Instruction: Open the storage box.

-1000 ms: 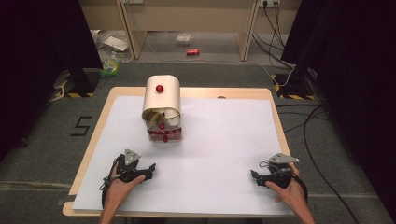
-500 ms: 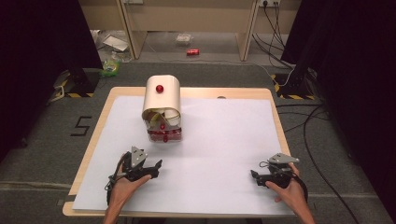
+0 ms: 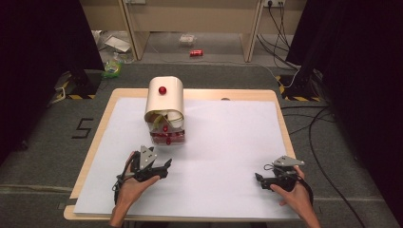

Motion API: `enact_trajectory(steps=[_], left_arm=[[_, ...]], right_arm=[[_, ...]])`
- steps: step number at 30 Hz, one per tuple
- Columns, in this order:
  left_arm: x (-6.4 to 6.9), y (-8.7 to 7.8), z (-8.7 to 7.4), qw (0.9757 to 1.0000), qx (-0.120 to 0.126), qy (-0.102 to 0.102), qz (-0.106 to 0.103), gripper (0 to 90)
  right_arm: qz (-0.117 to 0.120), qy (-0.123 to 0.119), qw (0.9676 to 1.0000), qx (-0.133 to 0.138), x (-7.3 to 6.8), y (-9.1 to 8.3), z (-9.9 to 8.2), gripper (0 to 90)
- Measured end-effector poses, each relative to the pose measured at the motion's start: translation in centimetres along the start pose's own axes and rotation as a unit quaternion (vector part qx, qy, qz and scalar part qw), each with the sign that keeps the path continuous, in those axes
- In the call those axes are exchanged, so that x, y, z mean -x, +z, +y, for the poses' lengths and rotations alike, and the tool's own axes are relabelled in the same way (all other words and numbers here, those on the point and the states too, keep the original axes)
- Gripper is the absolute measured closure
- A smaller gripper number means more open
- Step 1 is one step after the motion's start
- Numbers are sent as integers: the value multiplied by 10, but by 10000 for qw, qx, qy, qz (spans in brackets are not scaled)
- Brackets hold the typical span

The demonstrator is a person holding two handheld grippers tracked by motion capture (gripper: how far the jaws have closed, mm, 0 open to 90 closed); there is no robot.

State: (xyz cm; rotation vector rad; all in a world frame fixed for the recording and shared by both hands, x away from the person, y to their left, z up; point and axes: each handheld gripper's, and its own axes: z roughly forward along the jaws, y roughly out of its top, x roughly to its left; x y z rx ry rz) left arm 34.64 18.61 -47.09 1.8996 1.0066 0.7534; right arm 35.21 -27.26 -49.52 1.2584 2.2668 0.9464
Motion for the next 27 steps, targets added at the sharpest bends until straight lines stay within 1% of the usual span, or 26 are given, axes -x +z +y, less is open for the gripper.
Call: enact_trajectory(steps=[2, 4, 7, 14, 18, 19, 21, 23, 27], left_arm=[[1, 0, 3, 9999, 40, 105, 21, 205], [1, 1, 5, 9999, 82, 119, 12, 208], [2, 3, 8, 9997, 152, 214, -3, 210], [3, 5, 13, 9990, 268, 339, -63, 215], [3, 7, 15, 9988, 327, 348, -89, 215], [3, 8, 15, 9984, 373, 425, -90, 215], [2, 10, 16, 9981, 382, 485, -53, 215], [3, 11, 15, 9983, 353, 459, -89, 215], [4, 13, 17, 9973, 399, 608, -66, 218]], right_arm=[[1, 0, 10000, -1, 0, 0, 0, 111], [1, -3, 10000, 1, 0, 0, 0, 111], [2, -2, 10000, 0, 0, 0, 0, 110], [0, -14, 10000, 4, 0, 0, 0, 110], [1, -14, 10000, 4, 0, 0, 0, 110], [1, -14, 10000, 4, 0, 0, 0, 110], [1, -15, 10000, 3, 0, 0, 0, 109], [1, -14, 10000, 3, 0, 0, 0, 109], [2, -16, 10000, 2, 0, 0, 0, 109]])
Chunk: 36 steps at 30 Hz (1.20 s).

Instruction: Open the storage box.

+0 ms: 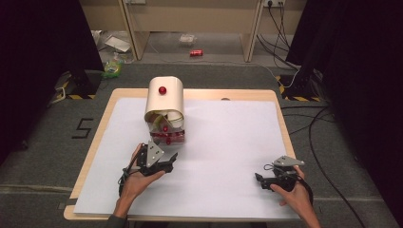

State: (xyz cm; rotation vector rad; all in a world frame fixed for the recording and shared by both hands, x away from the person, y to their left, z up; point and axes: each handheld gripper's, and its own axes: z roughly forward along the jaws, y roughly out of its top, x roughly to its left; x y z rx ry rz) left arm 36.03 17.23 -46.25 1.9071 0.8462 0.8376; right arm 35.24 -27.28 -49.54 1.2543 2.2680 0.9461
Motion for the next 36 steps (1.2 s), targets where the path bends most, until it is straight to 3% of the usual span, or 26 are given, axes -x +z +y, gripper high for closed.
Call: enact_trajectory(steps=[26, 36], left_arm=[[2, 20, 2, 9978, -101, 597, 277, 215], [-2, 22, 0, 9974, -22, 646, 305, 212]], right_arm=[[9, 4, 10000, 0, 0, 0, 0, 105], [8, -4, 10000, 1, 0, 0, 0, 105]])
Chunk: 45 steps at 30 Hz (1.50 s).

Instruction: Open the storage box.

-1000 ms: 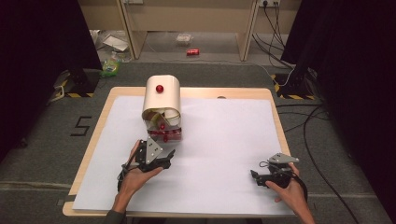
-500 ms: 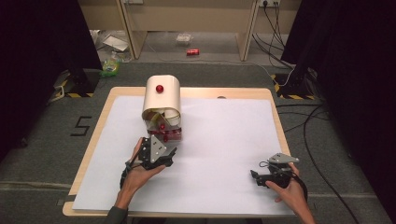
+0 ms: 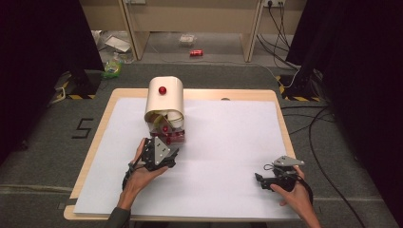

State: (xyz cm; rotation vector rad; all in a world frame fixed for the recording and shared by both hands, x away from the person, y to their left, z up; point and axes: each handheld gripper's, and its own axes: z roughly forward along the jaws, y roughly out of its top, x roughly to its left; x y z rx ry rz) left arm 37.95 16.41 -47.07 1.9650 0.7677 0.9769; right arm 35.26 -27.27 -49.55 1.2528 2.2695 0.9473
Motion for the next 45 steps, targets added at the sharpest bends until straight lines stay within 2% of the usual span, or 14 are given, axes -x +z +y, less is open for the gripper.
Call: enact_trajectory(steps=[9, 16, 23, 30, 32, 37, 42, 45], left_arm=[[1, 0, 1, 9997, 2, 232, 39, 209], [3, 1, 1, 9986, -20, 520, 65, 214], [3, 2, 2, 9980, 97, 606, -114, 220], [1, 2, 1, 9973, 145, 692, -205, 222], [2, 3, 1, 9968, 162, 752, -212, 221], [7, 6, 2, 9941, 140, 1062, -159, 224], [8, 8, 3, 9921, 69, 1247, -107, 227], [8, 9, 2, 9917, 34, 1280, -72, 225]], right_arm=[[-1, -2, 10000, -4, 0, 0, 0, 104], [-3, -4, 10000, -4, 0, 0, 0, 104], [-3, -7, 10000, -4, 0, 0, 0, 103], [-1, -4, 10000, -4, 0, 0, 0, 103], [1, -4, 10000, -3, 0, 0, 0, 103], [1, -7, 10000, -3, 0, 0, 0, 103], [-2, -6, 10000, -5, 0, 0, 0, 103], [-2, -9, 10000, -4, 0, 0, 0, 103]])
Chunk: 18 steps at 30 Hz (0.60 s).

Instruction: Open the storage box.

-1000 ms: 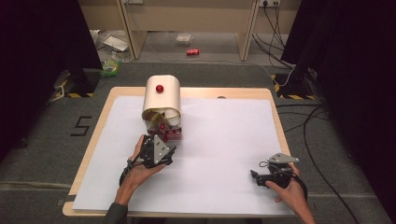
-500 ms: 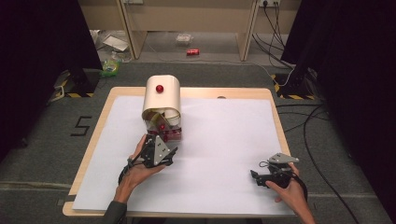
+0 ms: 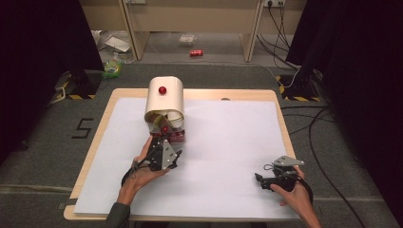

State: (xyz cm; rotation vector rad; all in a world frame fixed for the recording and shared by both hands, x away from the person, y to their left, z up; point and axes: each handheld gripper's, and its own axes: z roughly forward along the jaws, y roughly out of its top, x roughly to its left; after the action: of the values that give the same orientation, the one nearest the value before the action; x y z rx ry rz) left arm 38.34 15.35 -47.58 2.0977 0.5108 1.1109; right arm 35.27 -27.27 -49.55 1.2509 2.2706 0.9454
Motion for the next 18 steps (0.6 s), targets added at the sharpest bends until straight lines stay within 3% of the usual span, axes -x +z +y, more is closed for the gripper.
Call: enact_trajectory(steps=[2, 6, 18], left_arm=[[0, 2, -2, 10000, -43, 64, 36, 217], [0, 2, -2, 10000, -56, 1, 16, 211], [-6, -4, 0, 9987, -34, -478, -158, 261]], right_arm=[[1, 2, 10000, 0, 0, 0, 0, 102], [0, 0, 10000, -1, 0, 0, 0, 103], [0, -1, 10000, 0, 0, 0, 0, 102]])
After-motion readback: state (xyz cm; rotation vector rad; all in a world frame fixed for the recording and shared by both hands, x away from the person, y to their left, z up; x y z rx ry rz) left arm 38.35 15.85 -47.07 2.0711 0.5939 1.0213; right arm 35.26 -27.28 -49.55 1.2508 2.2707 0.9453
